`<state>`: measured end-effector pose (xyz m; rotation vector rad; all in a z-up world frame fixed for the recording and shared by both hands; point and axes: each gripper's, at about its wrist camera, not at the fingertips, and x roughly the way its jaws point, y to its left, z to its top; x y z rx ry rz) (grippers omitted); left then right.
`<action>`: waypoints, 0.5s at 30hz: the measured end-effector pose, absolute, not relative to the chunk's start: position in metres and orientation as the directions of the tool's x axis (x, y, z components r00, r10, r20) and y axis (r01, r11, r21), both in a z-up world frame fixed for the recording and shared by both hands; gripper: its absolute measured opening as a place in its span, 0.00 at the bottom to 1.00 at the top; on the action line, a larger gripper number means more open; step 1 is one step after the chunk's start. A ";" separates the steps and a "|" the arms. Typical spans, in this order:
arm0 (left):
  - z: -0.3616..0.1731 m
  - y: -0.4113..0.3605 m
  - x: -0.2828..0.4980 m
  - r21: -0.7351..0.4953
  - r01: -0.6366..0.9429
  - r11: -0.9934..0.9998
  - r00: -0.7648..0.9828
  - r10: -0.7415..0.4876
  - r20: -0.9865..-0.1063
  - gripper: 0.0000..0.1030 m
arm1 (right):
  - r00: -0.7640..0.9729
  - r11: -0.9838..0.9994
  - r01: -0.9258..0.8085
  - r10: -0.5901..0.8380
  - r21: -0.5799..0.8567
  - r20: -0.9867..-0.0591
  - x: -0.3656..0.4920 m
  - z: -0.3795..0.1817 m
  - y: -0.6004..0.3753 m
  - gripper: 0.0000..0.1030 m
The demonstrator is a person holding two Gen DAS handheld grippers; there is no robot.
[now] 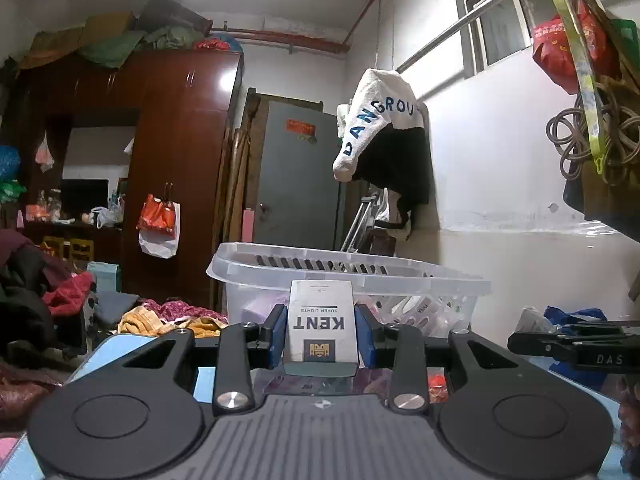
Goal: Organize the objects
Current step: 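Carry the clear bagged pack with the right gripper while the left carries the white KENT box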
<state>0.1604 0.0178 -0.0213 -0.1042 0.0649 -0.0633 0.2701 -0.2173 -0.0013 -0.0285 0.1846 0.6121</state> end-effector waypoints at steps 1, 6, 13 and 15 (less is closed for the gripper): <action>-0.021 0.017 0.159 -0.105 0.060 0.993 0.996 -0.066 -0.061 0.39 | 0.801 0.816 -0.577 0.572 0.026 -0.178 0.269 -0.001 -0.217 0.38; -0.022 0.017 0.158 -0.100 0.064 0.993 0.996 -0.070 -0.057 0.39 | 0.798 0.811 -0.585 0.580 0.020 -0.162 0.265 -0.001 -0.218 0.38; 0.024 0.009 0.157 -0.071 0.073 0.995 0.997 -0.071 0.021 0.39 | 0.796 0.798 -0.601 0.603 0.042 -0.054 0.263 0.035 -0.215 0.38; 0.060 0.006 0.170 -0.066 0.101 0.993 0.994 -0.099 0.039 0.39 | 0.781 0.781 -0.624 0.624 0.010 -0.004 0.267 0.072 -0.202 0.38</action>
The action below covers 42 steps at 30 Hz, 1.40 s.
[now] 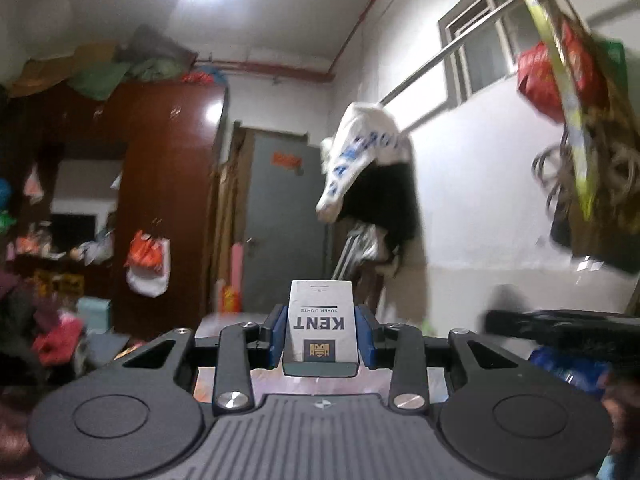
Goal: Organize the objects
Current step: 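Carry the clear bagged pack with the right gripper while the left carries the white KENT box, then carry the red round bag with the right gripper while the left carries a clear plastic bag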
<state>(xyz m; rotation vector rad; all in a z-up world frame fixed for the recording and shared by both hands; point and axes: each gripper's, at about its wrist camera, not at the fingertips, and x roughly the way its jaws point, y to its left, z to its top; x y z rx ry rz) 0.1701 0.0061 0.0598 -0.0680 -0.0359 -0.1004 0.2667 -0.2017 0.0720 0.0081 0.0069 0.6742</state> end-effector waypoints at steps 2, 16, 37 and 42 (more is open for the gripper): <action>0.088 0.002 0.193 -0.047 0.090 0.995 0.996 -0.089 0.021 0.39 | 0.789 0.788 -0.614 0.614 -0.044 -0.022 0.284 0.105 -0.180 0.38; 0.072 0.019 0.219 -0.091 0.072 0.993 0.981 -0.087 -0.171 0.83 | 0.768 0.782 -0.623 0.617 0.025 -0.172 0.317 0.105 -0.166 1.00; -0.036 0.020 0.226 -0.118 0.056 0.991 0.857 -0.108 -0.505 0.83 | 0.632 0.779 -0.623 0.550 0.065 -0.546 0.326 0.003 -0.170 0.44; -0.046 0.004 0.237 -0.146 0.051 0.988 0.811 -0.126 -0.571 0.84 | 0.653 0.795 -0.602 0.546 0.078 -0.525 0.312 0.001 -0.198 0.44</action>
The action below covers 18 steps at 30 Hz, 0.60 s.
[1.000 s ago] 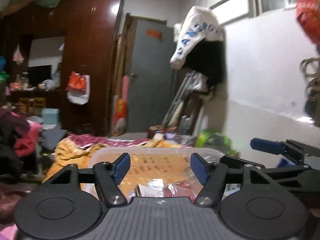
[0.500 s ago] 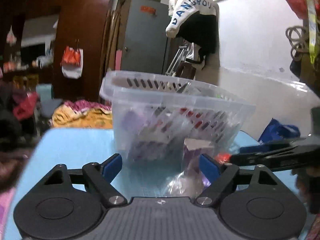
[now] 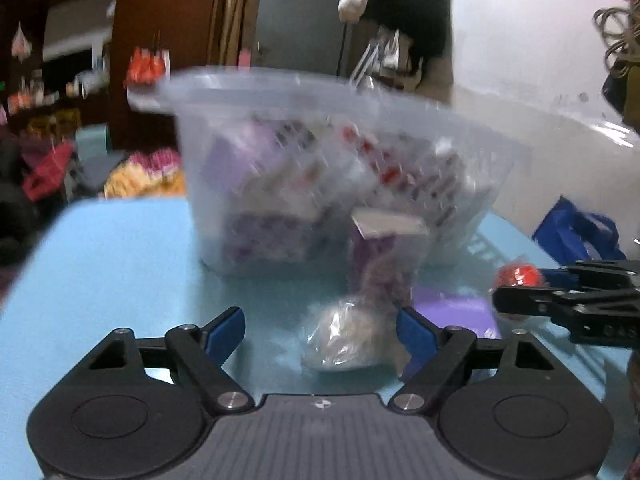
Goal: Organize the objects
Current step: 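Carry the red round bag with the right gripper while the left carries a clear plastic bag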
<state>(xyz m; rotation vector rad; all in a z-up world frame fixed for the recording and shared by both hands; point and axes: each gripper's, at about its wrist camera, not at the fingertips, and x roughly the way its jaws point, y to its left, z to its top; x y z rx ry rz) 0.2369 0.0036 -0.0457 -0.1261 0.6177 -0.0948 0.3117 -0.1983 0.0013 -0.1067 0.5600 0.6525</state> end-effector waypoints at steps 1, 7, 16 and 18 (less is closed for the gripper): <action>-0.046 -0.003 0.238 -0.125 0.057 0.991 0.811 -0.119 -0.573 0.83 | 0.658 0.798 -0.598 0.544 0.078 -0.521 0.310 0.000 -0.202 0.44; -0.046 -0.012 0.232 -0.115 0.082 0.990 0.817 -0.133 -0.561 0.39 | 0.650 0.795 -0.591 0.570 0.137 -0.502 0.312 -0.006 -0.209 0.44; -0.033 0.010 0.190 -0.177 0.101 0.979 0.947 -0.149 -0.285 0.40 | 0.693 0.794 -0.605 0.563 0.062 -0.450 0.299 -0.004 -0.204 0.44; -0.031 0.011 0.181 -0.180 0.090 0.979 0.964 -0.131 -0.232 0.40 | 0.705 0.794 -0.606 0.564 0.048 -0.430 0.296 -0.003 -0.203 0.44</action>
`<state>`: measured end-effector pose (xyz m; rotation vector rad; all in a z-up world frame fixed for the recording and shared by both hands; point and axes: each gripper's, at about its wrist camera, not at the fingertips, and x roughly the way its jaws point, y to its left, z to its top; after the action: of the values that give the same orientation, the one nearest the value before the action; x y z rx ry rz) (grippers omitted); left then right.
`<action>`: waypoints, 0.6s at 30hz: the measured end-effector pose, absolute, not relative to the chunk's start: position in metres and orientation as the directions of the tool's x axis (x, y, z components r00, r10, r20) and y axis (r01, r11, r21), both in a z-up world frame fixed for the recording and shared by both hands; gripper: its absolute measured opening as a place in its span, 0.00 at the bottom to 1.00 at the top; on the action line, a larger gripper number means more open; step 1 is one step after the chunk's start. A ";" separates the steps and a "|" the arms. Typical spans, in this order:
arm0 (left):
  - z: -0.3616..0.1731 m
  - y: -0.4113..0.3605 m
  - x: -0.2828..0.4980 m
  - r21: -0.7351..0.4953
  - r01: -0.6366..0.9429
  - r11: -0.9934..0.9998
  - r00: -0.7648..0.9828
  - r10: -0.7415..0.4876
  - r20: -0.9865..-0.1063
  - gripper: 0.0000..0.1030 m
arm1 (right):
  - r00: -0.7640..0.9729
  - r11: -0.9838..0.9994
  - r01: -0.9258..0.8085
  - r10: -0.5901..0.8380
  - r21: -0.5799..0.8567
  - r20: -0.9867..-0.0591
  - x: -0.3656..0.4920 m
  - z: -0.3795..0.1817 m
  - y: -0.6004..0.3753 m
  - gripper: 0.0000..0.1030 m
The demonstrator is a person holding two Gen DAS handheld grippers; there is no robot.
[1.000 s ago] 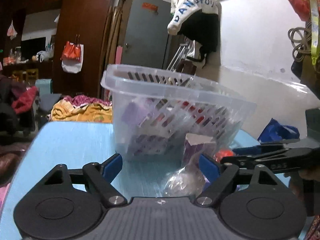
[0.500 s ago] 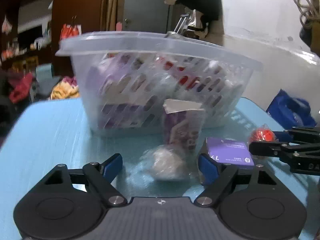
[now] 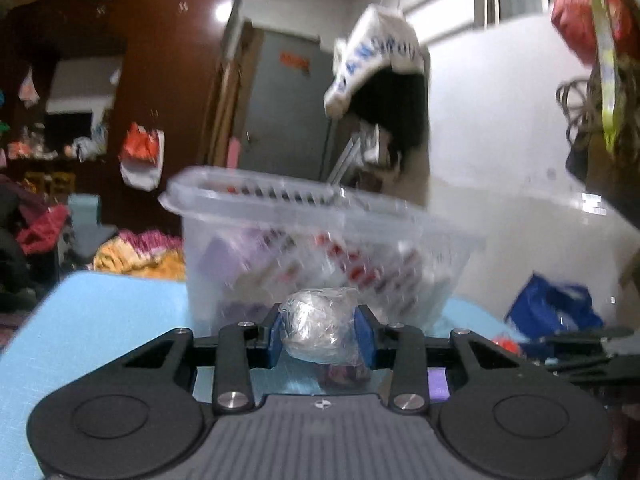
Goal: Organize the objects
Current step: 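Carry the red round bag with the right gripper while the left carries a clear plastic bag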
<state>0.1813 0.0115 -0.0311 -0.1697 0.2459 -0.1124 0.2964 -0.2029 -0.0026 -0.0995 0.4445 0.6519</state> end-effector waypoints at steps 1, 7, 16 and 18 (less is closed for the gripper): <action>-0.031 0.011 0.177 -0.174 0.078 0.982 0.970 -0.115 -0.214 0.40 | 0.708 0.793 -0.607 0.567 0.047 -0.422 0.296 -0.002 -0.203 0.44; -0.027 0.004 0.167 -0.138 0.058 0.989 0.984 -0.080 -0.158 0.40 | 0.704 0.761 -0.645 0.628 0.071 -0.333 0.286 0.002 -0.213 0.44; -0.025 0.005 0.170 -0.130 0.082 0.988 0.987 -0.099 -0.130 0.40 | 0.710 0.750 -0.659 0.645 0.055 -0.281 0.280 0.004 -0.213 0.44; -0.026 0.008 0.170 -0.152 0.081 0.985 0.986 -0.101 -0.131 0.40 | 0.707 0.748 -0.661 0.650 0.065 -0.278 0.282 0.004 -0.214 0.44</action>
<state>0.1705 0.0081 -0.0255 -0.1469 0.1386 -0.0916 0.2816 -0.2141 0.0040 -0.0410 0.2936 0.7280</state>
